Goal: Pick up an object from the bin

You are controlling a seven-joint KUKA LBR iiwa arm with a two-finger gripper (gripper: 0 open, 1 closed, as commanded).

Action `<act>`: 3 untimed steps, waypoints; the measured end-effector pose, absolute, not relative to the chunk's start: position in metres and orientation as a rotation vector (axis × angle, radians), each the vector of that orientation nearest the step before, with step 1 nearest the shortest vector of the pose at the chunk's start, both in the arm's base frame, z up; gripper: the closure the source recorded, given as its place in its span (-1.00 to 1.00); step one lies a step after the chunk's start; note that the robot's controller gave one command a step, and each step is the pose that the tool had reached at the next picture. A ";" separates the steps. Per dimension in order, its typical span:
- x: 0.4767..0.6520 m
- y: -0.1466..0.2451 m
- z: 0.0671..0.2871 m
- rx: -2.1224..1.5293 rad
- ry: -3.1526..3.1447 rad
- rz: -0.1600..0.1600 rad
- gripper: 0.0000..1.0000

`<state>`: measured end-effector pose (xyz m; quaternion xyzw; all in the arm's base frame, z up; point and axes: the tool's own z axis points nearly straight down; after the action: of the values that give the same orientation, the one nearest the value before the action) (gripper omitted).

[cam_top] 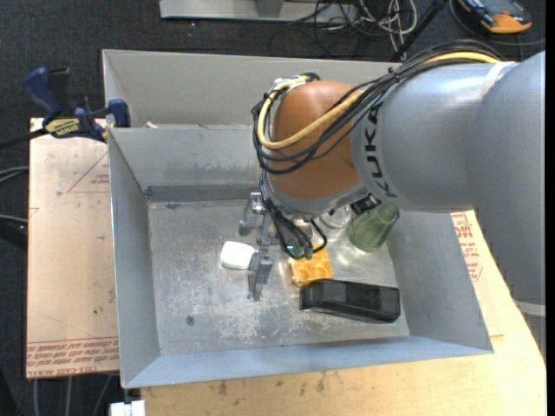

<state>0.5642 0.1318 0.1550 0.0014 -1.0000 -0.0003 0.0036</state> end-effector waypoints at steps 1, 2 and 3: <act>0.566 0.131 0.159 0.000 -3.142 -0.003 -1.00; 0.586 0.130 0.091 0.085 -3.147 -0.003 -1.00; 0.587 0.131 0.082 0.079 -3.145 -0.003 -1.00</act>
Offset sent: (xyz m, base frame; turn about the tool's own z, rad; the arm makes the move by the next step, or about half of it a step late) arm 0.0240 -0.0039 -0.0850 -0.0648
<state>0.5872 0.1305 0.0824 0.0251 -0.9997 -0.0011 -0.0020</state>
